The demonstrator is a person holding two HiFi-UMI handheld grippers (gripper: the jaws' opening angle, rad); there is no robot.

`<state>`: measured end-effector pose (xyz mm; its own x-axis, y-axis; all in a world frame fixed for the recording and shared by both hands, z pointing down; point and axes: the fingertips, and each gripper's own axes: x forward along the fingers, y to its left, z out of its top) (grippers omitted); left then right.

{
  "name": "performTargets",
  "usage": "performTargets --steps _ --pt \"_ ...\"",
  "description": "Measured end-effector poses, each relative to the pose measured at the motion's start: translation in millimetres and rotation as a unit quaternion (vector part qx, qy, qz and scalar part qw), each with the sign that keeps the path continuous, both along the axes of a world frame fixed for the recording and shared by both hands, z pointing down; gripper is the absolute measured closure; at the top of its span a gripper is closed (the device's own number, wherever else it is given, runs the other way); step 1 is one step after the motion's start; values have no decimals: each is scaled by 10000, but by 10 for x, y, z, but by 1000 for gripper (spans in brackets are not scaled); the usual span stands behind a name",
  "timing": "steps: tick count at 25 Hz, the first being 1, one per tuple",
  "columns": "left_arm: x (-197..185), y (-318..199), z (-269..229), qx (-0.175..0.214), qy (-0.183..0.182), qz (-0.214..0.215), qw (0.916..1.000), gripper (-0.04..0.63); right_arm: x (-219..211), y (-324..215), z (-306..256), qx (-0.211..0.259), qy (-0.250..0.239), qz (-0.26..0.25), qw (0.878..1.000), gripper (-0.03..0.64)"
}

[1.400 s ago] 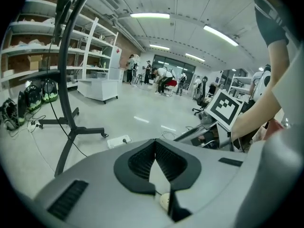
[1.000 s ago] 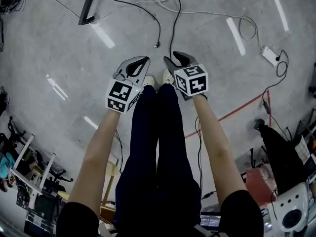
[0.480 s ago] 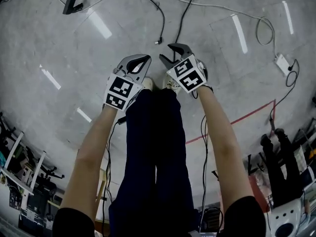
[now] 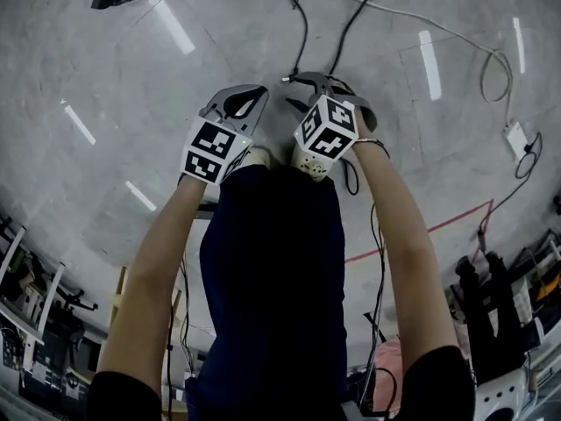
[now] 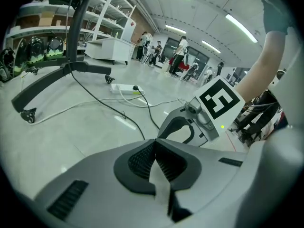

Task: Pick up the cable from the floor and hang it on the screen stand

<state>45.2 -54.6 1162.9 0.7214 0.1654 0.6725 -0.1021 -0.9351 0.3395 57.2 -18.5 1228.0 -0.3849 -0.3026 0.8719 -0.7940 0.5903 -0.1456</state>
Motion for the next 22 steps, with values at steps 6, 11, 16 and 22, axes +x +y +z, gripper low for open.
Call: performTargets --steps 6,11,16,22 --pt "0 -109 324 -69 -73 -80 9999 588 -37 -54 384 -27 603 -1435 9878 423" --pt "20 -136 408 -132 -69 -122 9998 588 -92 30 643 -239 989 -2279 9684 423" --pt "34 -174 473 -171 -80 -109 9998 588 -59 12 830 -369 1524 -2460 9565 425" --pt "5 -206 561 -259 -233 -283 9990 588 1 -29 873 -443 1524 -2082 9651 502"
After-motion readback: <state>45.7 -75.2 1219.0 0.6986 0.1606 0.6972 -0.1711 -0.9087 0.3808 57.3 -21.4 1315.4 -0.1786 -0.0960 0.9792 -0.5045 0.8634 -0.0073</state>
